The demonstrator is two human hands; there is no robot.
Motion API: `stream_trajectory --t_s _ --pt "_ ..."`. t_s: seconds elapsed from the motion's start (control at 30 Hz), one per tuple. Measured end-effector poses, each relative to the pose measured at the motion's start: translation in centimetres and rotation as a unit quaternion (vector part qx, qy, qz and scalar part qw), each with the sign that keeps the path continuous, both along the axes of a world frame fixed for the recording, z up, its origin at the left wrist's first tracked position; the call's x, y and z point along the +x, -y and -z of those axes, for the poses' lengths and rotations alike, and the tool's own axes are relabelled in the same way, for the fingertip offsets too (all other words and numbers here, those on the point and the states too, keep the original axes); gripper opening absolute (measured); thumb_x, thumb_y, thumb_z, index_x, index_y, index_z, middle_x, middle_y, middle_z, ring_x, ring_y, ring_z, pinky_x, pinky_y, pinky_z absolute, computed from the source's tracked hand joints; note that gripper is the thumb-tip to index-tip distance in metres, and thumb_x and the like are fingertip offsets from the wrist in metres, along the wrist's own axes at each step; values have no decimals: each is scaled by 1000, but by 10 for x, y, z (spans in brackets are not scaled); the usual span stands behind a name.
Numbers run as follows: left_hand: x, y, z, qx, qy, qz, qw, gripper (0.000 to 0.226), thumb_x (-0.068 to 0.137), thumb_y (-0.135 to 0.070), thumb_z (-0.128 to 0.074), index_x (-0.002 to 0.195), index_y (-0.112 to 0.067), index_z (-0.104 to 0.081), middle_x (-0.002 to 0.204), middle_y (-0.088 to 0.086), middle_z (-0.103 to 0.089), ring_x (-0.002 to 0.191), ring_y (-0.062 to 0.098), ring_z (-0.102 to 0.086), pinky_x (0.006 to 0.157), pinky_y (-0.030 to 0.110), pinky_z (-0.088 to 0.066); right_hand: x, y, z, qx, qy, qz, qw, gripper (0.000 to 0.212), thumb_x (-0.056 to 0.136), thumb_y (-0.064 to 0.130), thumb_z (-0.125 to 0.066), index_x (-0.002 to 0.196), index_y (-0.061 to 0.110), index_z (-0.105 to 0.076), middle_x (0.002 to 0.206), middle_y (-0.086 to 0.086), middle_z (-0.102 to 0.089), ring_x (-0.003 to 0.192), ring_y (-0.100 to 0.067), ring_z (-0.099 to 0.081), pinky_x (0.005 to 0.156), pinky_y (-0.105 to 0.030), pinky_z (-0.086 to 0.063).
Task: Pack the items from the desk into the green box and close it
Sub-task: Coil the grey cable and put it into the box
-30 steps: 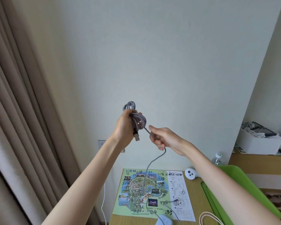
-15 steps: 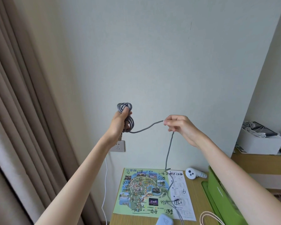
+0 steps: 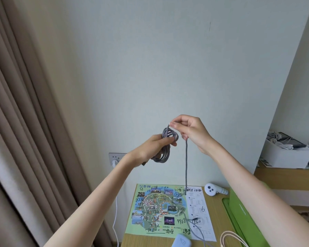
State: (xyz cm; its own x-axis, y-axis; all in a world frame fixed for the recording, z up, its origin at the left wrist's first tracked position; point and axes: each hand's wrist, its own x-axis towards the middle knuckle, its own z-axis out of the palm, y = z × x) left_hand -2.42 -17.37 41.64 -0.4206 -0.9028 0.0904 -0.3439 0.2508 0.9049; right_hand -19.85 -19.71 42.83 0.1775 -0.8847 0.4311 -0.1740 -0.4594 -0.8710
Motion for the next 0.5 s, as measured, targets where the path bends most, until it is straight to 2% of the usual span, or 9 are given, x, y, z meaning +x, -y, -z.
stream_trajectory --t_s 0.1,0.2,0.27,0.37,0.5 --pt "2 3 -5 -15 -44 -42 998 28 98 -36 -46 91 -23 -70 85 1 -49 69 14 -44 61 27 -34 -4 3 8 30 3 9 1000 28 96 35 -57 86 11 -68 59 4 -45 48 -10 -41 54 -22 -41" --pt "2 7 -10 -15 -130 -83 988 29 98 -28 -44 98 -17 -70 80 1 -45 49 9 -38 46 20 -32 -6 4 18 80 9 -19 997 41 100 42 -45 85 9 -66 58 3 -43 50 -13 -39 58 -25 -47" --pt "1 7 -13 -18 -178 -97 979 31 99 -25 -41 105 -13 -69 76 -1 -42 43 7 -32 41 16 -29 -6 3 23 104 13 -36 994 44 101 42 -41 79 10 -63 56 2 -40 49 -15 -36 57 -26 -46" --pt "0 6 -13 -30 -200 -114 973 33 99 -25 -41 115 -13 -67 76 -5 -43 53 9 -35 43 11 -30 -2 0 29 131 21 -65 989 46 102 41 -38 69 13 -55 55 2 -35 47 -15 -30 54 -26 -41" --pt "-4 3 -9 -27 -195 -109 974 33 99 -27 -42 114 -14 -68 78 0 -42 65 16 -36 50 17 -32 10 -2 30 152 -4 -107 983 49 102 42 -37 65 13 -52 54 1 -30 45 -14 -23 49 -25 -33"
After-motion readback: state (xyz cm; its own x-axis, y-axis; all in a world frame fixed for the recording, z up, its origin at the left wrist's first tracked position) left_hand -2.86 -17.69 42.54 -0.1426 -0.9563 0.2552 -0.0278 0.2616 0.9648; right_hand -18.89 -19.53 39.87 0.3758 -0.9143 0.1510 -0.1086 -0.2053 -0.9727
